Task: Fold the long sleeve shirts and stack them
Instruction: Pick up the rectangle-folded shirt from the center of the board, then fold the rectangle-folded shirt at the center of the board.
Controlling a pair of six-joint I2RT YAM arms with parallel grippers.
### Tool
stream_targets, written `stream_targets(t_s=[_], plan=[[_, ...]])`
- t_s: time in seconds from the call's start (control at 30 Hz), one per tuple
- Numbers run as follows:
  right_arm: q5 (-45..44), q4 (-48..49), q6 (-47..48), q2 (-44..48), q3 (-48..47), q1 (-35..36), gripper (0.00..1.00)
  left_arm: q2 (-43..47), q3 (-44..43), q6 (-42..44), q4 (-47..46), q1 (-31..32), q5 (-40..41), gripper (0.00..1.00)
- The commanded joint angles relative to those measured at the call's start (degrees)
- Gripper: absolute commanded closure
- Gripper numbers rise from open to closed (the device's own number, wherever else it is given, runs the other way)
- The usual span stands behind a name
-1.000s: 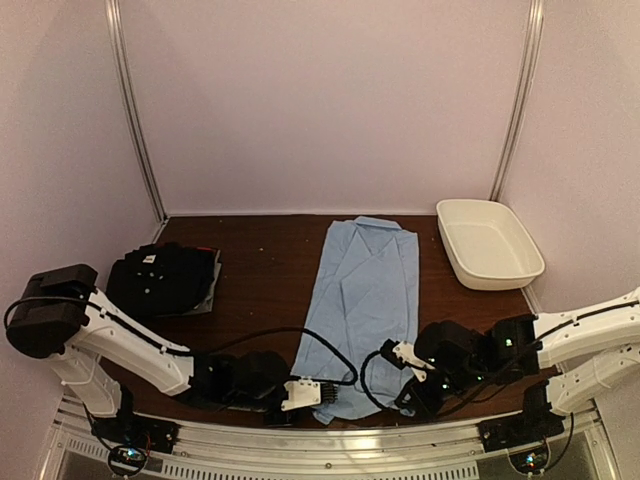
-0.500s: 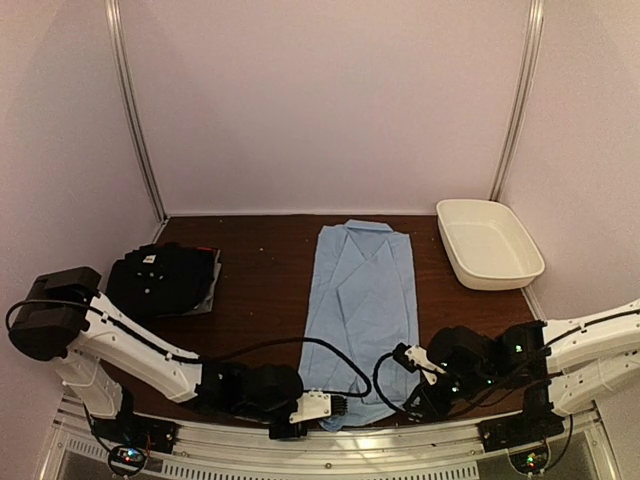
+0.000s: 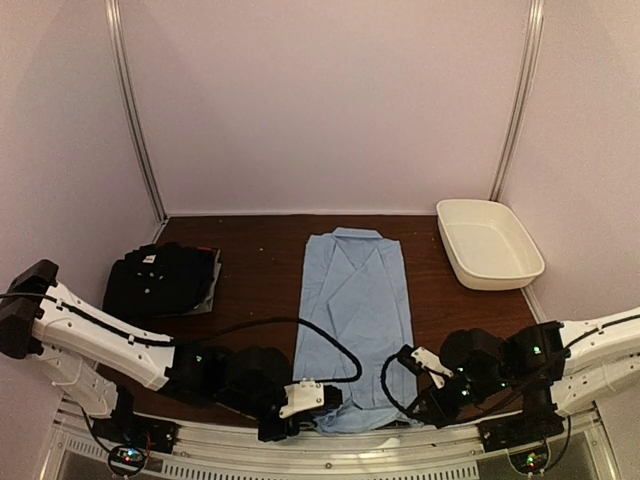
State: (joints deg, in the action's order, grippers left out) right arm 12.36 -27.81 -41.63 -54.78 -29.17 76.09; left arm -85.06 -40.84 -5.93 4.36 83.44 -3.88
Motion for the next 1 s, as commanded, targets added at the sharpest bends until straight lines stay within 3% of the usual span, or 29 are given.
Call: stream_targets(t_s=[0.0, 0.23, 0.47, 0.87, 0.97], plan=[[-5.84, -6.46, 3.52, -1.5, -7.58, -3.84, 1.0, 3.36, -4.58, -0.51, 3.24, -7.32, -7.94, 1.0], [-6.45, -12.76, 12.43, -7.64, -19.87, -20.36, 1.0, 1.85, -12.69, 2.17, 5.86, -20.23, -13.02, 1.0], [-5.69, -13.01, 23.89, -21.67, -29.74, -34.35, 1.0, -11.04, -24.16, 4.99, 8.65, -32.77, -16.43, 1.0], [-1.48, -6.54, 32.12, -41.99, -39.87, -42.71, 1.0, -31.53, -41.81, 6.74, 13.26, -40.16, -17.58, 1.0], [-1.55, -5.09, 32.07, -44.7, -40.59, -43.93, 0.93, -33.83, -43.79, 6.12, 13.34, -40.52, -14.97, 0.91]])
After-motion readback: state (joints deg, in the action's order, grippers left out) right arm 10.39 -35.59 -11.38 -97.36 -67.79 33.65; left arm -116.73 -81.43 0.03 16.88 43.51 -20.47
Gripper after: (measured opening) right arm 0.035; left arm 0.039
